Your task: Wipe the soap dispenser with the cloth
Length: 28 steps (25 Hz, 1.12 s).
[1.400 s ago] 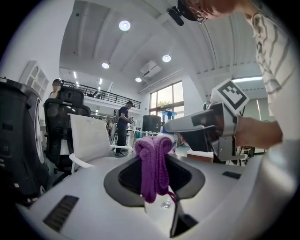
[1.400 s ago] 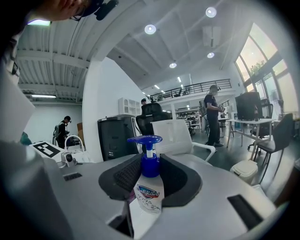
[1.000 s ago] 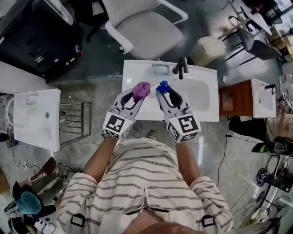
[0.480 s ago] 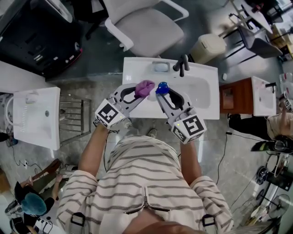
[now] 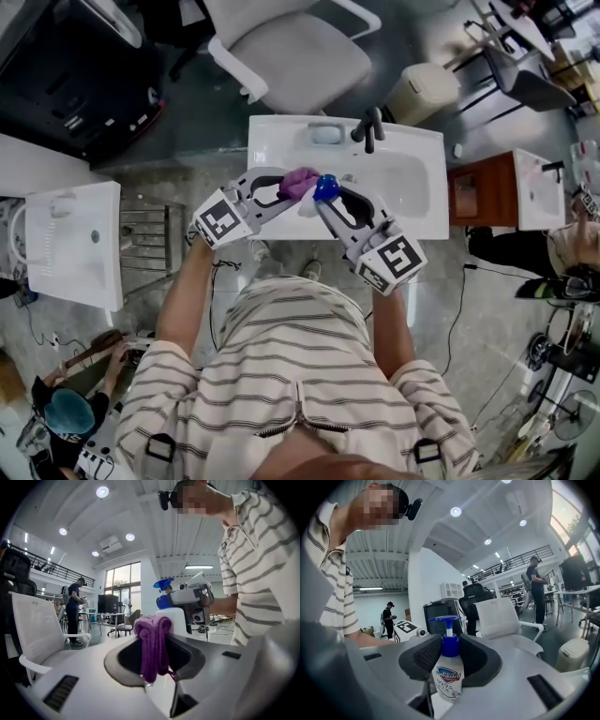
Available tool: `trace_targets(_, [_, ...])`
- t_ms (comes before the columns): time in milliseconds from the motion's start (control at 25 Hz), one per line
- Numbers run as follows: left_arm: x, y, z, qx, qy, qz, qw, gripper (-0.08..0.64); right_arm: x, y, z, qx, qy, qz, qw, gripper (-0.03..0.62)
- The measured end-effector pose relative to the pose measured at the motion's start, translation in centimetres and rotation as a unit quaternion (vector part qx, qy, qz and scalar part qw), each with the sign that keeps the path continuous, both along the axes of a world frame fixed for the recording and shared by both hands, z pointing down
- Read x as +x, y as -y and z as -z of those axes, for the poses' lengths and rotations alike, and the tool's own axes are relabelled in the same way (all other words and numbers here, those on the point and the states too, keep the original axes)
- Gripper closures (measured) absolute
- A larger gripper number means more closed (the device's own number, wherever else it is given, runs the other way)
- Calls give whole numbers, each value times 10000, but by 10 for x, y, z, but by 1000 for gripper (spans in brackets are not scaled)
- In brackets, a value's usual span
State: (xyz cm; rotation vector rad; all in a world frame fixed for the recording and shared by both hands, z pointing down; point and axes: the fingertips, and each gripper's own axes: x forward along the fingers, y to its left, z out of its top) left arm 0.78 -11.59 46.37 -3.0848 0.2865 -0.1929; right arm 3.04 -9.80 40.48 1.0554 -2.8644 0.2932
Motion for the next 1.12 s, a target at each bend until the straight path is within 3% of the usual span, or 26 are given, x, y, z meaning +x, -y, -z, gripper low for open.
trace_targets(200, [7, -4, -1, 1, 13, -444, 9990, 446, -3, -7, 7, -16, 176, 273, 9995, 459])
trace_targets(600, [9, -12, -11, -121, 47, -924, 9956, 446, -7, -14, 15, -137, 585, 649, 9961, 459])
trace_targets(720, [7, -14, -16, -108, 172, -959, 9952, 446, -6, -14, 16, -144, 652, 647, 9957, 459])
trace_targets(1120, [-12, -26, -19, -471, -31, -659, 9967, 446, -2, -13, 22, -146, 824, 528, 9951, 459])
